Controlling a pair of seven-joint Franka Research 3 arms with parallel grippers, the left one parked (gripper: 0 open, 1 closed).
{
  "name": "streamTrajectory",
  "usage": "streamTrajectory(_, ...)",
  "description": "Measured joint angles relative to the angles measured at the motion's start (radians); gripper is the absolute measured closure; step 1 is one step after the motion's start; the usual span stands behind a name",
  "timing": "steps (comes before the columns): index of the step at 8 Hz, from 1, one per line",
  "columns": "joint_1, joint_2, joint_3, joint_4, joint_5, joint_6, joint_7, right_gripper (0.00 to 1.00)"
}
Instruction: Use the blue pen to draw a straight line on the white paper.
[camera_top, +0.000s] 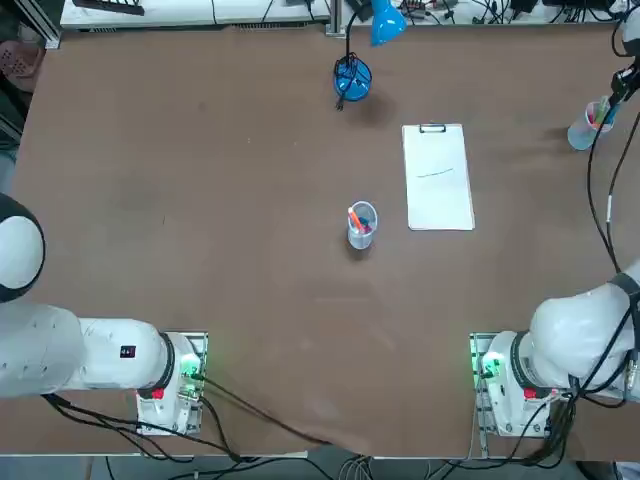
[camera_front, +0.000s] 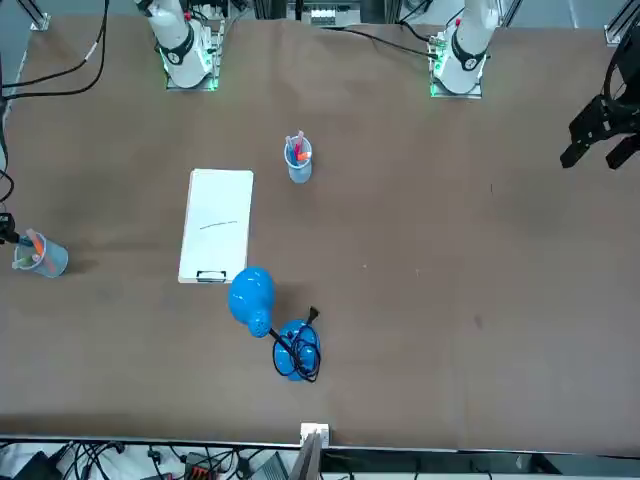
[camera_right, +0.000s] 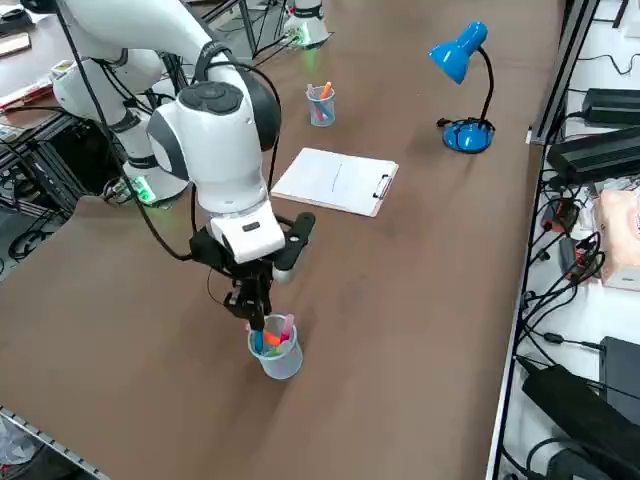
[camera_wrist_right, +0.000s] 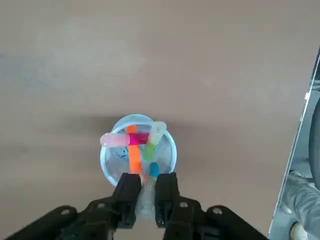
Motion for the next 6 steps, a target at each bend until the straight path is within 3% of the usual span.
streamTrajectory(5,-0.001,0.013,0.002,0.000,0.001,0.007,0.000,0.79)
streamTrajectory(6,-0.001,0.013,0.003,0.001,0.001,0.007,0.000,0.63)
